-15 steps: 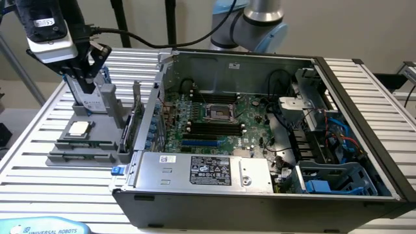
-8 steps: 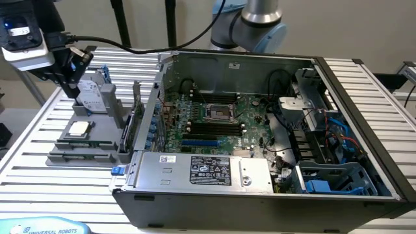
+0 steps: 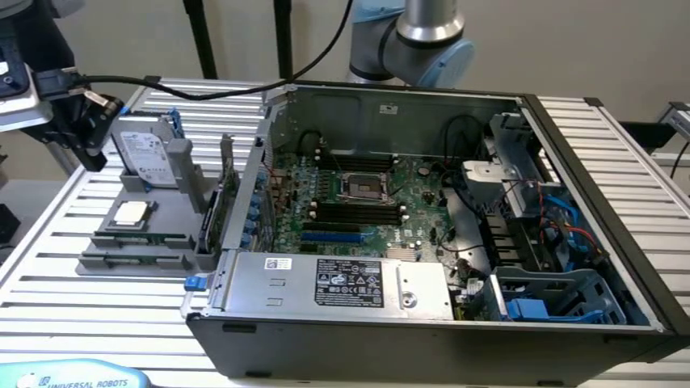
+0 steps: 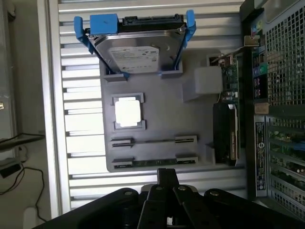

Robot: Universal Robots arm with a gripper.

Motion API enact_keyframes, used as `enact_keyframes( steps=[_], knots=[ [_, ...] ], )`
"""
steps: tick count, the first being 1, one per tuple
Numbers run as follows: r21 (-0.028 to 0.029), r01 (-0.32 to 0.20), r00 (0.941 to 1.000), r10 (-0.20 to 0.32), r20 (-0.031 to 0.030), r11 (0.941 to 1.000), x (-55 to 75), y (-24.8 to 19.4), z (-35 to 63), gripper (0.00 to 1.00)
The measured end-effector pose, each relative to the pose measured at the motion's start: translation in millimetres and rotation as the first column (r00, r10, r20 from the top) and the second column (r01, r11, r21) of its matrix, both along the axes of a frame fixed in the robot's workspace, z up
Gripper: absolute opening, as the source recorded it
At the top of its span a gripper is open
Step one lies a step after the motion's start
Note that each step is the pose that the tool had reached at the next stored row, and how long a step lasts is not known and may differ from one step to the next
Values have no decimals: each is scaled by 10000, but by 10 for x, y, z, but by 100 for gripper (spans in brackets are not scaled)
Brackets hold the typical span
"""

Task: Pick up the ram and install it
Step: 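Reach for the ram, then pick up the ram and move it above insertion slot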

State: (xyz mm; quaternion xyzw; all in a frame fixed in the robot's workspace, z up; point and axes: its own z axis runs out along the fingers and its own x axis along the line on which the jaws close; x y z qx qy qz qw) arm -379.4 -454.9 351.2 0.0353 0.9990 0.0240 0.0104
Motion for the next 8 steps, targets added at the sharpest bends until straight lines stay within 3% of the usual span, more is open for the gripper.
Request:
enact_keyframes(
  steps=[8],
  knots=[
    [0,-1,10000,1,-26,10000,-38,0,-39,11]
  ],
)
